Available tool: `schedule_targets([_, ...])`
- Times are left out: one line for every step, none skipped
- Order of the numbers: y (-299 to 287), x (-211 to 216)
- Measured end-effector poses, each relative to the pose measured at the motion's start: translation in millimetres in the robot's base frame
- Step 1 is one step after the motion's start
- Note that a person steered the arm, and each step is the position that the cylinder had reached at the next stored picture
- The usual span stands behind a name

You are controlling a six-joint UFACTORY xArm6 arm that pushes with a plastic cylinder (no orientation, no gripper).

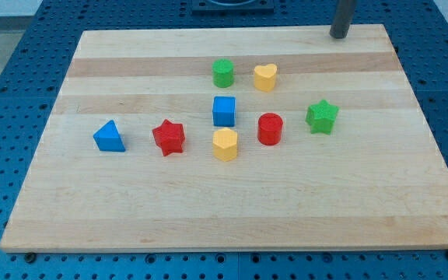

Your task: Put your hand at the center right corner

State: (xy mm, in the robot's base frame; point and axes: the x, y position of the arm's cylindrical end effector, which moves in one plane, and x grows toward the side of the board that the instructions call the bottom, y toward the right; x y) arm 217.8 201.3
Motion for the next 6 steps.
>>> schedule_targets([7,0])
schedule_targets([17,8])
schedule_targets([48,40])
schedule_targets([61,91])
schedule_targets([61,140])
schedule_targets([62,174])
